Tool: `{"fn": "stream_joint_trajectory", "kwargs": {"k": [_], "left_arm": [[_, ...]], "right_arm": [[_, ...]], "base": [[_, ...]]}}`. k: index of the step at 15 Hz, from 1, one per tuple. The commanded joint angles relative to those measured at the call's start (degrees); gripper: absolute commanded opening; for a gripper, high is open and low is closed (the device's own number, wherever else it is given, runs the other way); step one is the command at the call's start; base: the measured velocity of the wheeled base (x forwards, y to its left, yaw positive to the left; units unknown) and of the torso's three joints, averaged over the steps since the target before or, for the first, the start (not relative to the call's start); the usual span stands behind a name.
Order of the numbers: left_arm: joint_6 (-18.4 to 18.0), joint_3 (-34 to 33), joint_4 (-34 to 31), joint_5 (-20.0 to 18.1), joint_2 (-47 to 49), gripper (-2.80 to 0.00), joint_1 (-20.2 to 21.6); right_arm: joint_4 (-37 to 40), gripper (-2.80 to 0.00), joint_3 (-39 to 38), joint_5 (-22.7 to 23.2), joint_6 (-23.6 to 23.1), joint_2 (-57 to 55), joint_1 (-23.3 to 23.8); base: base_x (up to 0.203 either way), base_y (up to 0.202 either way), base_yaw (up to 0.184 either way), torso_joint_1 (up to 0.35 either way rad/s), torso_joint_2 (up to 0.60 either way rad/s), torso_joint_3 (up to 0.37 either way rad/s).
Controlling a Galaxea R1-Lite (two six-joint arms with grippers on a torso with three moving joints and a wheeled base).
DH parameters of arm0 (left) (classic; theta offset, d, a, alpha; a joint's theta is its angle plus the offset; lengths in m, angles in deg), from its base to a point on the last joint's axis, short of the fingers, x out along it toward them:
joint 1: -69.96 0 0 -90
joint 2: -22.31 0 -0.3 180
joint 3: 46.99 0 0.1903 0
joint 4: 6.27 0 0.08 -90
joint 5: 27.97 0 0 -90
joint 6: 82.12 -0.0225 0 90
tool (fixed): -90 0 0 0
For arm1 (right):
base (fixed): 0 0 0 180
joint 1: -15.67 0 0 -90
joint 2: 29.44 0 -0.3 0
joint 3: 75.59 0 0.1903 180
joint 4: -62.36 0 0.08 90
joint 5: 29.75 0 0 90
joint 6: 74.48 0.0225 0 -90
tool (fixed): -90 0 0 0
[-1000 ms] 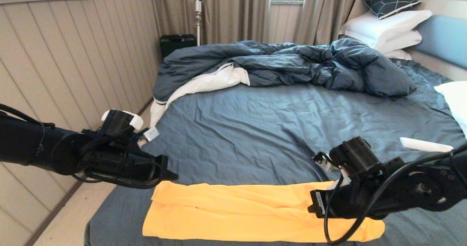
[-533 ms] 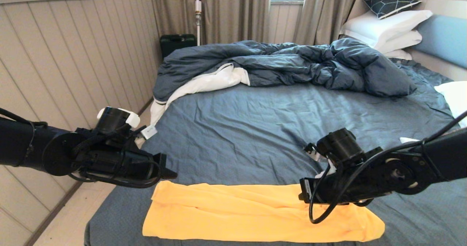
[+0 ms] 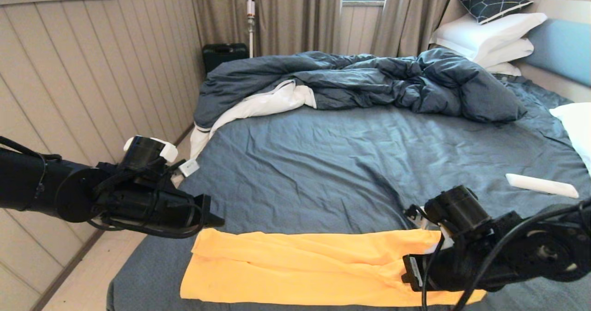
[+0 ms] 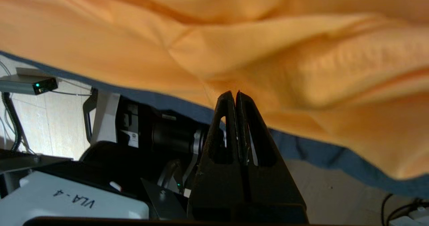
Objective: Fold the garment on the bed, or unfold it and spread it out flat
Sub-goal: Fold the yellow T-shirt
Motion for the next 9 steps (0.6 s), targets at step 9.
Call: {"fn": "stream_joint_trajectory", "kwargs": {"k": [9], "left_arm": [[0.33, 0.86, -0.40, -0.09, -2.14, -2.80, -0.97]], "right_arm": [[-0.39, -2.80, 11.93, 0.14, 1.79, -2.93, -7.25]], "base": [[0.000, 0.000, 0.000, 0.000, 0.00, 0.000]]}}
